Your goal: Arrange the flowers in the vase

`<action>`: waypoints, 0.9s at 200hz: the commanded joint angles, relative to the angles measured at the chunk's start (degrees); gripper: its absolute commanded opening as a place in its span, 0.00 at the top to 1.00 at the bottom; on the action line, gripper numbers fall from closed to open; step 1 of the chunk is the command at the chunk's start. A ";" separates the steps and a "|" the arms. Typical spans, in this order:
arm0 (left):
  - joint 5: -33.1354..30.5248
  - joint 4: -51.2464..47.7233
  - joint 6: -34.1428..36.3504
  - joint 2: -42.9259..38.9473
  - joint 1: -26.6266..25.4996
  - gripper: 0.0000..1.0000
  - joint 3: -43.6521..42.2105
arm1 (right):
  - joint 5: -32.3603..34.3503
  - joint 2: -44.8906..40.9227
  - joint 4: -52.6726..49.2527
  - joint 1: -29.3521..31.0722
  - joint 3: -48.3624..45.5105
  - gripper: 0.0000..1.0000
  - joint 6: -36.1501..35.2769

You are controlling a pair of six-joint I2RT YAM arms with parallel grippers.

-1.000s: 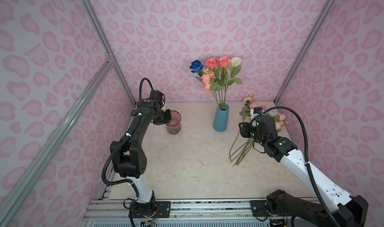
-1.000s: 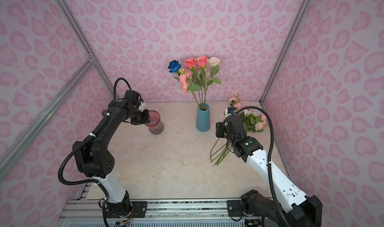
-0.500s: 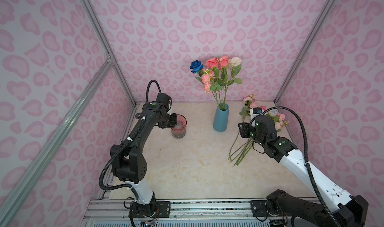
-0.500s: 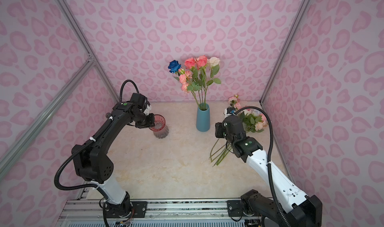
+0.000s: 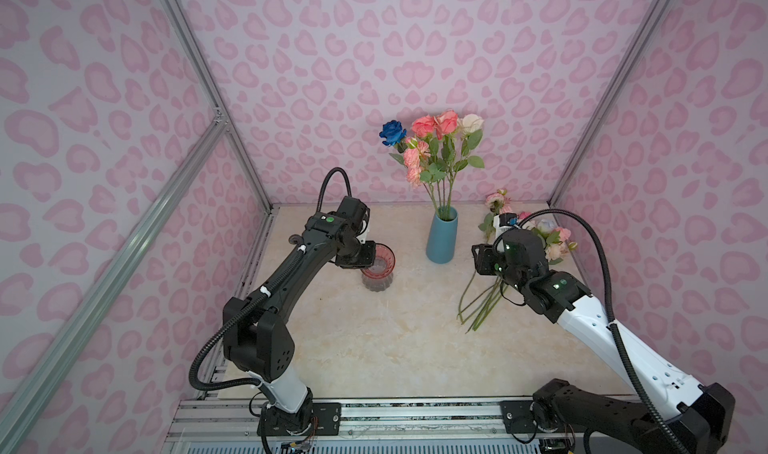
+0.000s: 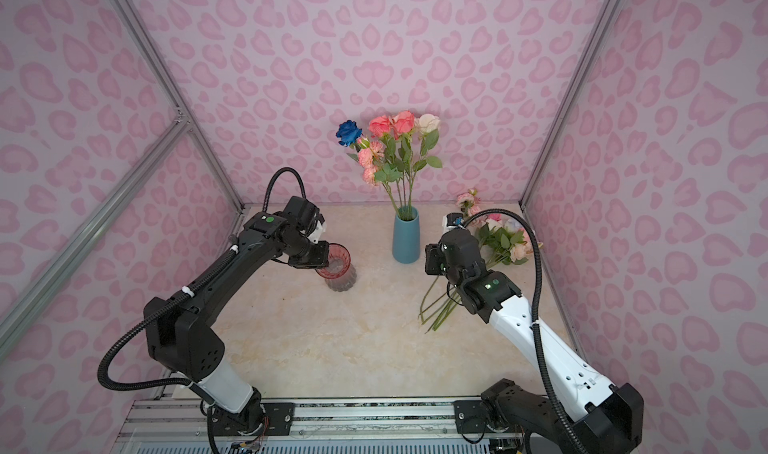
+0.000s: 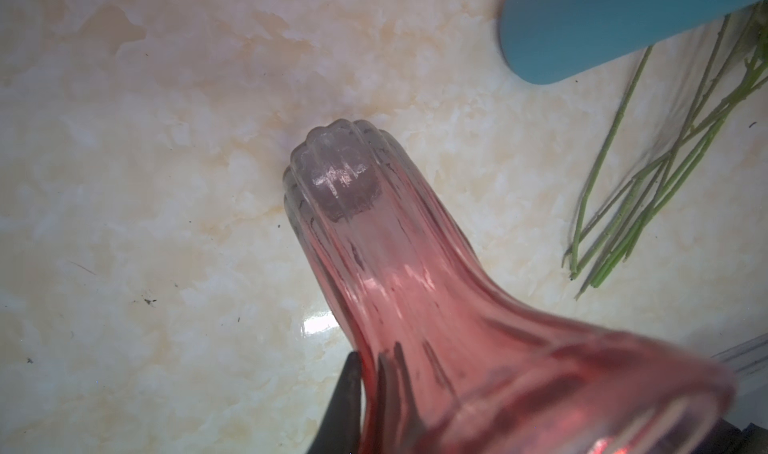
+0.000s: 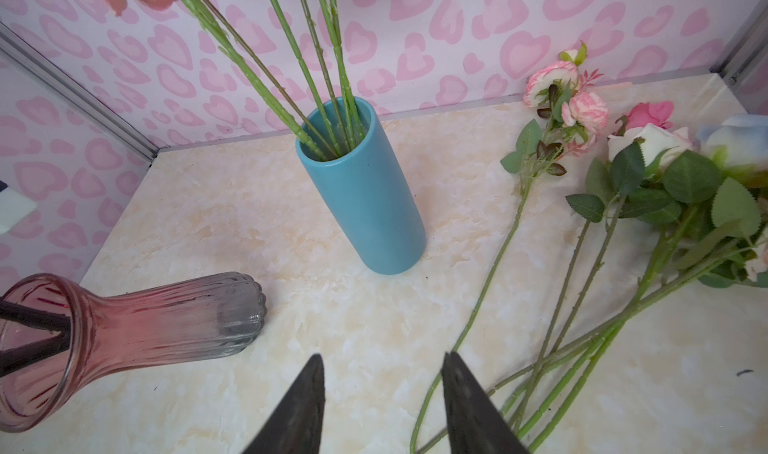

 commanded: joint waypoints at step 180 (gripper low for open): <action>2.52 -6.44 -4.95 2.47 -16.70 0.97 6.41 | 5.43 -4.34 -7.25 4.54 0.71 0.53 -0.65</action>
